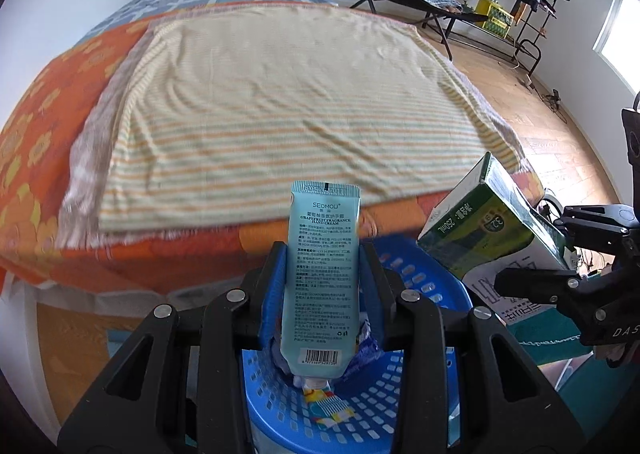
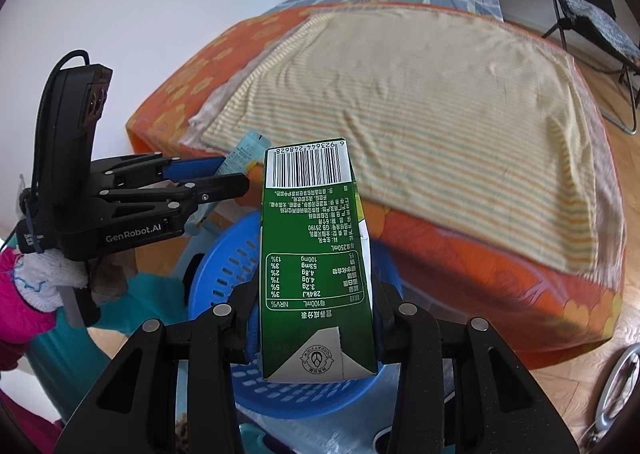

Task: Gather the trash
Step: 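Open both grippers to drop the tube and carton into the basket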

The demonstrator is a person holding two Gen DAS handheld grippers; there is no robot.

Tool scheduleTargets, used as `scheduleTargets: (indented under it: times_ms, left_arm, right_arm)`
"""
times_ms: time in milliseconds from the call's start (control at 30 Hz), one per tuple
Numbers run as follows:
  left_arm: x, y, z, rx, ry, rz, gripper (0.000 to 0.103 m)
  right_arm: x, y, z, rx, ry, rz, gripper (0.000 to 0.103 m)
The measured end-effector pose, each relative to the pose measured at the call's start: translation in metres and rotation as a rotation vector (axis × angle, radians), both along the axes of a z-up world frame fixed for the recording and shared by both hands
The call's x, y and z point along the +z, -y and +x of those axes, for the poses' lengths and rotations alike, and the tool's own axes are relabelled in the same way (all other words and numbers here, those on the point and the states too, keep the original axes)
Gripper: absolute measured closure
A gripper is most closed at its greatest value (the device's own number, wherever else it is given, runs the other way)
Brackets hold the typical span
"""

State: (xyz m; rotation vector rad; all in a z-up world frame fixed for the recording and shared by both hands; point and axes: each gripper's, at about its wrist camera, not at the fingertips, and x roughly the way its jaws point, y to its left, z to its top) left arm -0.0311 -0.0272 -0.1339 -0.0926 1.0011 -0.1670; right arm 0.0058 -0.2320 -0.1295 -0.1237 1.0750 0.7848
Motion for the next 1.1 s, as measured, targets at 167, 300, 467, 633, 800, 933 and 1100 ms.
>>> scheduleTargets:
  times_ms: [167, 300, 467, 633, 800, 933, 1100]
  left_arm:
    - [-0.01, 0.001, -0.008, 0.004, -0.024, -0.001, 0.067]
    - [-0.016, 0.003, -0.013, 0.005, -0.042, -0.006, 0.067]
    - [-0.022, 0.003, -0.014, 0.001, -0.065, -0.01, 0.067]
    - [-0.025, 0.002, -0.013, 0.007, -0.074, -0.006, 0.067]
    - [-0.028, 0.0, -0.013, 0.016, -0.089, -0.009, 0.067]
    - [-0.029, -0.001, -0.012, 0.022, -0.09, -0.009, 0.067]
    - [-0.029, -0.005, -0.013, 0.029, -0.089, -0.01, 0.067]
  right_arm:
    - [-0.012, -0.005, -0.005, 0.006, -0.036, -0.015, 0.064]
    - [-0.018, -0.01, -0.01, 0.027, -0.042, -0.038, 0.064]
    - [-0.023, -0.016, -0.015, 0.044, -0.052, -0.055, 0.064]
    - [-0.027, -0.019, -0.016, 0.049, -0.066, -0.067, 0.063]
    - [-0.033, -0.022, -0.013, 0.048, -0.092, -0.082, 0.063]
    - [-0.038, -0.026, -0.012, 0.056, -0.095, -0.108, 0.063]
    - [-0.04, -0.028, -0.014, 0.067, -0.09, -0.116, 0.061]
